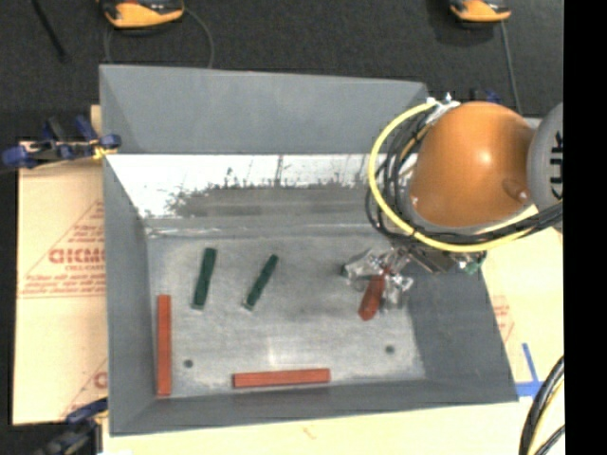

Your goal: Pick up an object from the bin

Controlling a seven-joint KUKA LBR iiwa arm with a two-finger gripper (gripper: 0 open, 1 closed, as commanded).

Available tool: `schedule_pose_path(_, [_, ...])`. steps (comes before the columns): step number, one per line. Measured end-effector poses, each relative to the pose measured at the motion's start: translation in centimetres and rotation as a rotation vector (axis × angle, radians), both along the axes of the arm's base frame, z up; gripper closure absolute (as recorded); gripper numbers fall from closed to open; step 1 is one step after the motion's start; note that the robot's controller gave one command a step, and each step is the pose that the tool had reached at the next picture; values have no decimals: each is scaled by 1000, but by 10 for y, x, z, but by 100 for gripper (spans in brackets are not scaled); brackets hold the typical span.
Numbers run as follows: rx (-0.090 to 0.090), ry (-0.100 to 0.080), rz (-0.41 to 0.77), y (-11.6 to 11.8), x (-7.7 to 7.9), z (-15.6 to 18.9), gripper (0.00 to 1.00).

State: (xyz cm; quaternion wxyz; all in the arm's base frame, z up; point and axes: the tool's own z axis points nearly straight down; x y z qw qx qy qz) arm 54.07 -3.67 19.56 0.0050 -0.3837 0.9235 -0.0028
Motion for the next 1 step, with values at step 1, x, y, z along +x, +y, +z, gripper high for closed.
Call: schedule_pose_path(1, [-1, 4, 340, 16, 4, 92, 100])
